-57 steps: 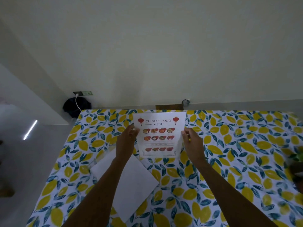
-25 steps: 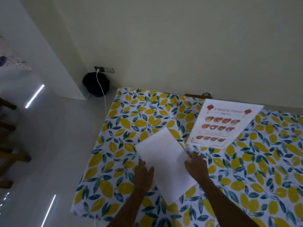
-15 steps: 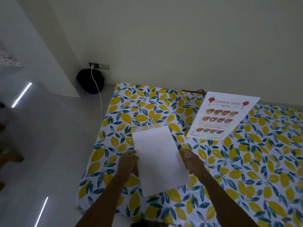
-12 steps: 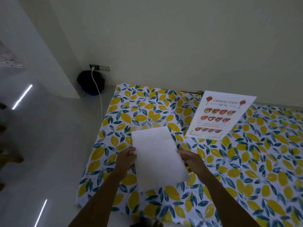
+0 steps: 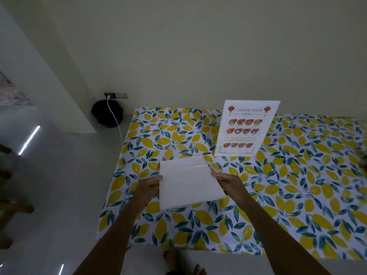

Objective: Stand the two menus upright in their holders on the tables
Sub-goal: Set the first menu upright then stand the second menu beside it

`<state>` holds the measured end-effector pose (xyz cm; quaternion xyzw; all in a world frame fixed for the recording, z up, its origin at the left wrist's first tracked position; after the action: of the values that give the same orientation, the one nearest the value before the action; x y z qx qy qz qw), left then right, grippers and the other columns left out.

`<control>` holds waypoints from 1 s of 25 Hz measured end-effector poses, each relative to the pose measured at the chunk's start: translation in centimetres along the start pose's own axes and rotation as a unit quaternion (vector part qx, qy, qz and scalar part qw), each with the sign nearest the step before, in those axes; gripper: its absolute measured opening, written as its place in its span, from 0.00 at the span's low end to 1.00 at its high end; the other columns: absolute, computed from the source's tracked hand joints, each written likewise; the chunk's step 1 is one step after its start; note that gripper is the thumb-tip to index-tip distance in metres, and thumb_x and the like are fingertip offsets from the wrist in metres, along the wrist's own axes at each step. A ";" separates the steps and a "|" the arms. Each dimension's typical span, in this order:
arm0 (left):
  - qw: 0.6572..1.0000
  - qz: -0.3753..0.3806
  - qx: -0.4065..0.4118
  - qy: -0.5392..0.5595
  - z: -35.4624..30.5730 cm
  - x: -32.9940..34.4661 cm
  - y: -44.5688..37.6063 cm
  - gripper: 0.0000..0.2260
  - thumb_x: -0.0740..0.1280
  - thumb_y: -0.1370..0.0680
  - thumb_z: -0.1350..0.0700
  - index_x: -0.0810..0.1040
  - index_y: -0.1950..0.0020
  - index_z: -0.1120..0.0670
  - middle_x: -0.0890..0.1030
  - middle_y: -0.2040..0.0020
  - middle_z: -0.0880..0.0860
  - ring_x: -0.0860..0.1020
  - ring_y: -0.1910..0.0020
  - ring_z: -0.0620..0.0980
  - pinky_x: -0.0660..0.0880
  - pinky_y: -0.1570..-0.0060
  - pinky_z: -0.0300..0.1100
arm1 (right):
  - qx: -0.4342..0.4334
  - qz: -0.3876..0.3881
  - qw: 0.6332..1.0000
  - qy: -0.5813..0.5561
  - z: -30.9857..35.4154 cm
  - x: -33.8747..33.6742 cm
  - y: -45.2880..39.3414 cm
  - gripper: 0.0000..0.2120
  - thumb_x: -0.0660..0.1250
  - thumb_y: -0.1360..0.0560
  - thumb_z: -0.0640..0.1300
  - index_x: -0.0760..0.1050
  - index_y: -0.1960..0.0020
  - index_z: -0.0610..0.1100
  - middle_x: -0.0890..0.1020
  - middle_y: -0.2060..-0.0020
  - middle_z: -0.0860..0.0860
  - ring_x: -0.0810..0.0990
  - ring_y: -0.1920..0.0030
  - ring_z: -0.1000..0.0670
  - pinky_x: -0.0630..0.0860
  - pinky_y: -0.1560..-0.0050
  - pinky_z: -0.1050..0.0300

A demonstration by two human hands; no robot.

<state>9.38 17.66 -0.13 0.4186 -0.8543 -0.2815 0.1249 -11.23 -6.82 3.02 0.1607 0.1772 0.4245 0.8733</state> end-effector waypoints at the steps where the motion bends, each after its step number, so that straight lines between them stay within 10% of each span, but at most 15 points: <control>1: 1.000 0.003 -0.009 0.029 -0.3 0.1 0.4 0.14 0.66 0.25 0.72 0.77 0.39 0.68 0.80 0.44 0.62 0.80 0.53 0.60 0.82 0.64 0.45 | -0.015 -0.001 1.000 0.004 0.1 -0.2 0.1 0.13 0.70 0.25 0.37 0.81 0.40 0.43 0.85 0.45 0.42 0.86 0.57 0.56 0.83 0.62 0.59; 6: 0.988 -0.008 0.078 -0.131 -2.7 -0.4 0.3 0.17 0.64 0.22 0.68 0.75 0.33 0.63 0.81 0.44 0.60 0.78 0.46 0.62 0.75 0.43 0.65 | -0.065 -0.027 0.993 0.091 1.0 -0.9 -0.4 0.19 0.62 0.23 0.28 0.81 0.40 0.45 0.84 0.45 0.40 0.84 0.54 0.41 0.74 0.71 0.58; 8: 0.966 -0.003 0.136 -0.221 -3.7 -0.3 0.0 0.18 0.65 0.23 0.69 0.75 0.33 0.62 0.77 0.36 0.62 0.77 0.39 0.62 0.75 0.40 0.58 | -0.069 -0.033 0.992 0.097 1.6 -0.8 -1.4 0.25 0.59 0.26 0.24 0.82 0.40 0.45 0.84 0.45 0.40 0.82 0.61 0.40 0.69 0.75 0.60; 13: 0.942 -0.010 0.207 -0.264 -7.7 -0.2 -0.9 0.05 0.69 0.26 0.43 0.81 0.51 0.35 0.82 0.52 0.36 0.79 0.52 0.37 0.76 0.48 0.38 | -0.129 -0.085 0.976 0.151 4.6 -0.9 -4.1 0.09 0.68 0.22 0.43 0.83 0.44 0.47 0.82 0.59 0.52 0.81 0.63 0.49 0.79 0.61 0.49; 18: 0.868 -0.059 0.293 -0.395 -11.1 -0.5 -4.4 0.10 0.64 0.21 0.50 0.78 0.62 0.49 0.79 0.64 0.53 0.78 0.64 0.51 0.72 0.61 0.41 | -0.184 -0.141 0.951 0.207 6.6 -0.4 -6.8 0.09 0.68 0.23 0.50 0.82 0.49 0.46 0.83 0.55 0.52 0.79 0.59 0.63 0.74 0.57 0.72; 22: 0.864 -0.058 0.312 -0.390 -13.0 -0.5 -7.3 0.15 0.63 0.20 0.51 0.66 0.67 0.44 0.71 0.71 0.48 0.72 0.71 0.46 0.67 0.70 0.44 | -0.198 -0.181 0.941 0.206 8.3 0.2 -9.0 0.07 0.66 0.22 0.51 0.81 0.52 0.49 0.85 0.56 0.53 0.82 0.56 0.60 0.75 0.56 0.67; 25: 0.886 -0.057 0.287 -0.360 -14.1 -0.4 -9.0 0.06 0.66 0.21 0.55 0.79 0.57 0.51 0.80 0.63 0.47 0.77 0.66 0.46 0.72 0.66 0.43 | -0.194 -0.196 0.934 0.227 9.4 0.2 -10.7 0.08 0.65 0.21 0.51 0.80 0.51 0.48 0.86 0.55 0.51 0.83 0.57 0.54 0.79 0.57 0.57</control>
<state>21.76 8.26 6.08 0.3538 -0.8589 -0.1624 -0.3329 0.37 -14.17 6.67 -0.1502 0.3134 0.2965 0.8895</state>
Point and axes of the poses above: each hand's wrist, its own y-axis away from the middle knuckle, its own x-axis out of the palm, z = x × y, the point moved 4 cm from there along -y, towards the middle knuckle
